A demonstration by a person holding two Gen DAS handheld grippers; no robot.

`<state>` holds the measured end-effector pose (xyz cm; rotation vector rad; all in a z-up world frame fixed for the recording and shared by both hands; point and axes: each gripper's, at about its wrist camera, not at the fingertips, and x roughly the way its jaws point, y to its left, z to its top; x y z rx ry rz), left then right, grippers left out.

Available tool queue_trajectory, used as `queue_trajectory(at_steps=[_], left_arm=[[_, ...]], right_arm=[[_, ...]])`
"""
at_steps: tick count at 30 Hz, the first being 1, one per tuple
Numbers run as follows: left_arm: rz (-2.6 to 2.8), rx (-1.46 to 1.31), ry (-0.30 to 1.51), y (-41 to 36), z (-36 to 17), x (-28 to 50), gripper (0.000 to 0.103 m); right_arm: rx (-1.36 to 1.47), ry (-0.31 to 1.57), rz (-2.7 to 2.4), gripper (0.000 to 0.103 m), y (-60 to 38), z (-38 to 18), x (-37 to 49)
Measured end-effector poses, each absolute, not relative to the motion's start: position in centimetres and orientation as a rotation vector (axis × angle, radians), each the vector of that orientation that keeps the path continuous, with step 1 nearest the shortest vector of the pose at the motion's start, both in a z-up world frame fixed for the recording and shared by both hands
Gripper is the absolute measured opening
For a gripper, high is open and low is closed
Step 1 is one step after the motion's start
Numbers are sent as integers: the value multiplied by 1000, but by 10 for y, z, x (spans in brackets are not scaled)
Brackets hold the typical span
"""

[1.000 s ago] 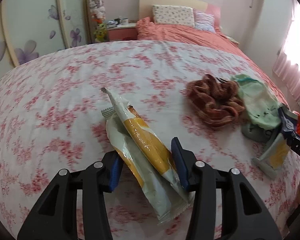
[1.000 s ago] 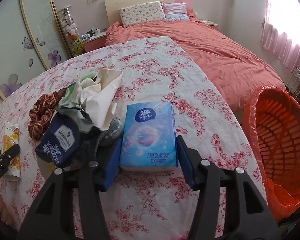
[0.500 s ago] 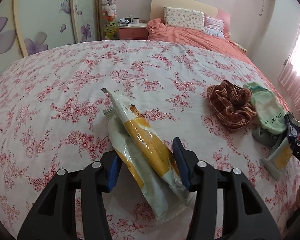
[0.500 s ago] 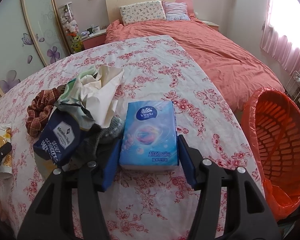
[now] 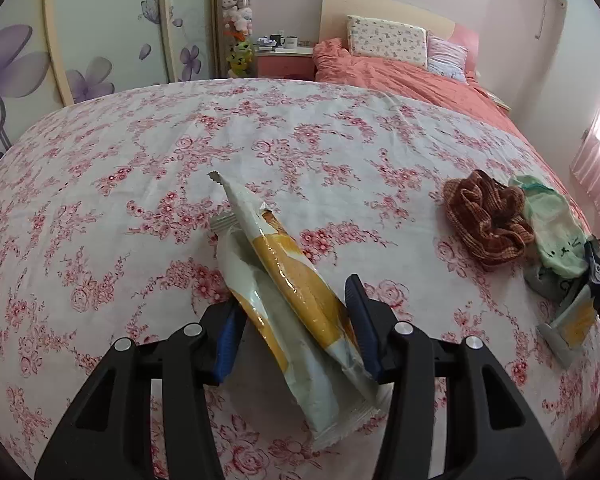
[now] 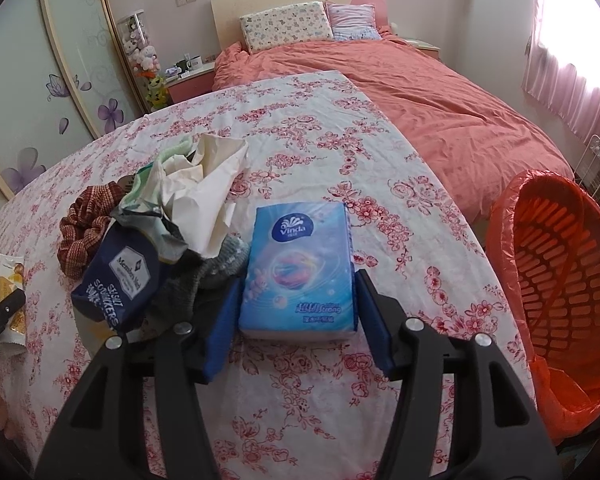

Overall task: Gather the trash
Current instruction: 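Lift the snack wrapper with the left tool while the right tool lifts the tissue pack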

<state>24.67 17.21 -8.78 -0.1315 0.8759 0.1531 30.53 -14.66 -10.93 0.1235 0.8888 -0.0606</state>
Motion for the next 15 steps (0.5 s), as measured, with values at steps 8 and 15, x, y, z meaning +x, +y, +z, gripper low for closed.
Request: queue_trajectory(at_steps=[8,15], left_arm=[[81,-101,875,163,-87,252,29],[43,-122,872,157,-87,255,27]], right_arm=[[118,890,-63,57,-147,-109,305],[120,889,-62,57,-147,-109,305]])
